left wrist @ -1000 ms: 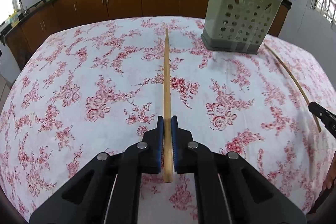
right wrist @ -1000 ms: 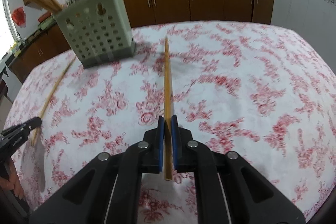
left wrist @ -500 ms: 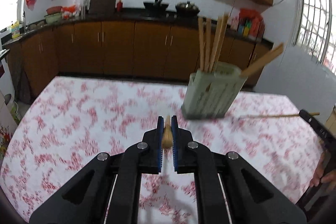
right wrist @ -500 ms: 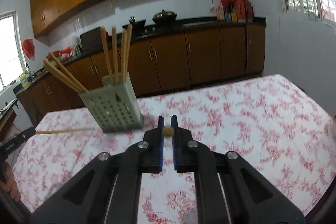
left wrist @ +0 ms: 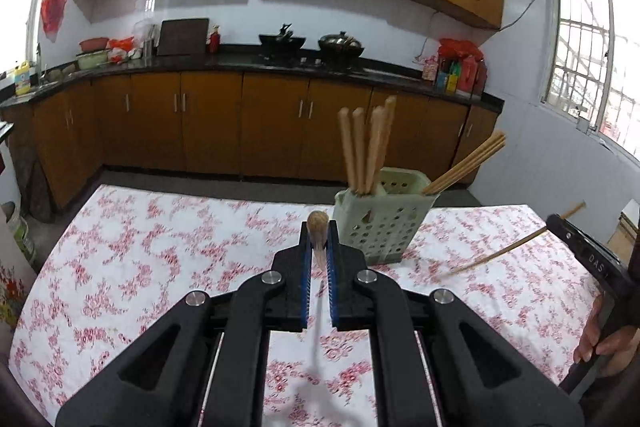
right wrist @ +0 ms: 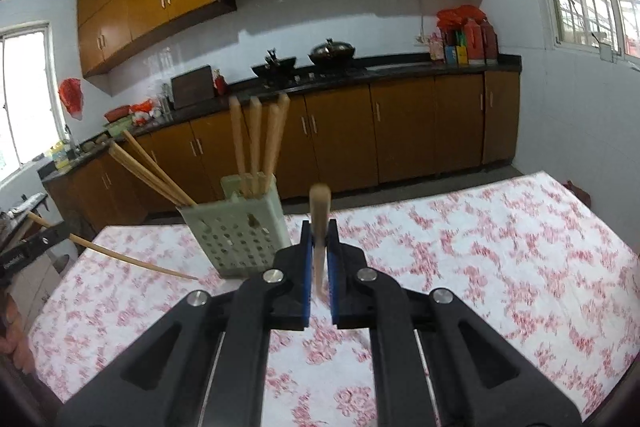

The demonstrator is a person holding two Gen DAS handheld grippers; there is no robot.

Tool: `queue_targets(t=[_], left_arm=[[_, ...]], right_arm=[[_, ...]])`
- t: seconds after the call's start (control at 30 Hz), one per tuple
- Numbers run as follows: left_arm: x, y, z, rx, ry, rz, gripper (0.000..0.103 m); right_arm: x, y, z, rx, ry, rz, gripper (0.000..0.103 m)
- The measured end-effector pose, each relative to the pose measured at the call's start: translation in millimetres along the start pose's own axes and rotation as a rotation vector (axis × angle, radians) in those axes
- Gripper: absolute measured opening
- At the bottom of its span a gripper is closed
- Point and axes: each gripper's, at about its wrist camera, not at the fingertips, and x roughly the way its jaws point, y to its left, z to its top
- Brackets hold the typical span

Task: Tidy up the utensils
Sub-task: 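Lift both held chopsticks and lower them into the green holder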

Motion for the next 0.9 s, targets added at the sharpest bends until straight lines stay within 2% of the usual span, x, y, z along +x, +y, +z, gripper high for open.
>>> queue_targets(t=[0.17,0.3,0.57,0.67,0.73,0.9], left_arm=[[-18.1,-17.8,27.0,0.025,-0.046,-0.071,0.007],[-28.7,-34.1,46.9,0.059,-0.085,-0.106,0.007],[-26.0,-57.3,84.3,0.129,-0.136,-0.085,0.007],[-15.2,-59.8,94.4,0.137,-0.121,-0.075,0.007],[-3.6,-60.7,98.1,0.149,-0.083,-0.076,0.007],[27.4,-58.2,100.9,0.161,0.001,-0.070,0.007]], right_arm=[[-19.2,11.9,33.4,0.012,-0.039,0.081,0.008],[-34.4,27.0,64.3,-0.002,-0.110,0.135,0.008],[-33.7,56.8,118.9,-0.014,-0.274,0.156,0.008],[-23.3,63.3,133.7,-0.011,-0.323,0.136,0.008],[-9.7,66.2,140.0,-0.003,-0.344,0.122,0.008],[33.9,70.4,135.1,-0.011,-0.336,0.085,0.008]])
